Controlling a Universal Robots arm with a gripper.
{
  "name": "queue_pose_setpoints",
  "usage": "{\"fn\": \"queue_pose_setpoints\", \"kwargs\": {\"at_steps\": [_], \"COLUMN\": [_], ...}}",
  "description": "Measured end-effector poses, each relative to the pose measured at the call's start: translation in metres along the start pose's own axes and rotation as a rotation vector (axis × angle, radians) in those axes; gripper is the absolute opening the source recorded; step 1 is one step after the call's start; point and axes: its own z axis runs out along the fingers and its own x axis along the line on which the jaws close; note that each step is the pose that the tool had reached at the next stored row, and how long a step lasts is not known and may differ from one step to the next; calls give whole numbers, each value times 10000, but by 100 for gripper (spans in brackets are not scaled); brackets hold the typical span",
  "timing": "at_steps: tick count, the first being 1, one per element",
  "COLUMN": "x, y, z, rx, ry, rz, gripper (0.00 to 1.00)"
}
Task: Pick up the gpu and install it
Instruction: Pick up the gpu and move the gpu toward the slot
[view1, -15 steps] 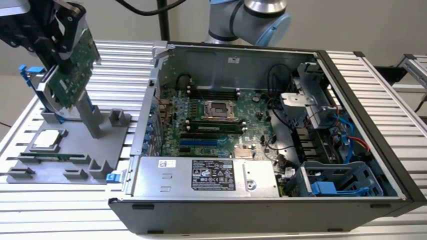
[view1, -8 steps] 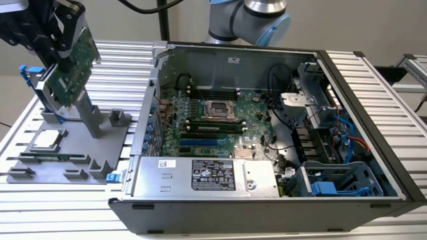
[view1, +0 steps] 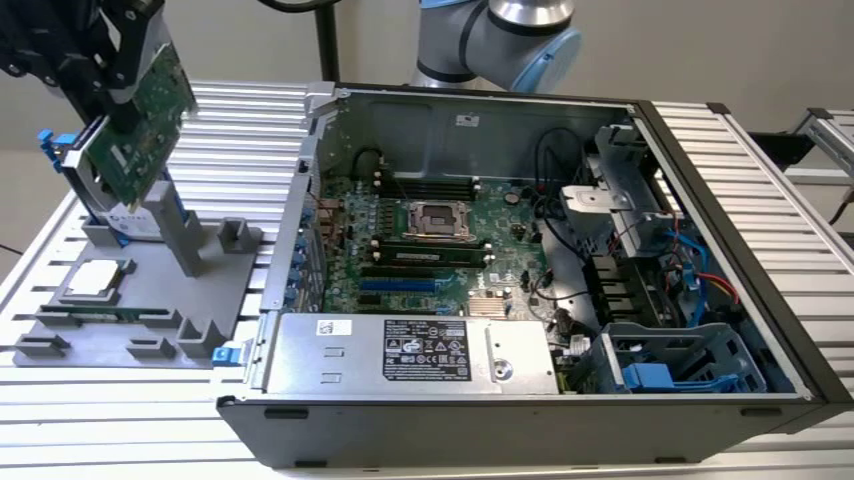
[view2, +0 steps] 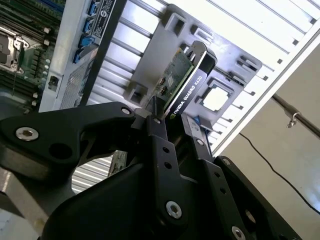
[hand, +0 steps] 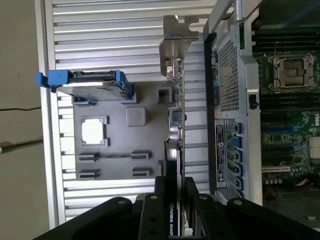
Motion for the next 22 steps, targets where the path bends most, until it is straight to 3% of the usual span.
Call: {"fn": "queue_pose_setpoints", "kwargs": {"at_steps": [12,22], "x": [-3,-5], "y": [8,12], "z": [-159,-252], "rx": [0,-1], "ry": [0,1], "rz": [0,-2], "gripper": [0,0]}}
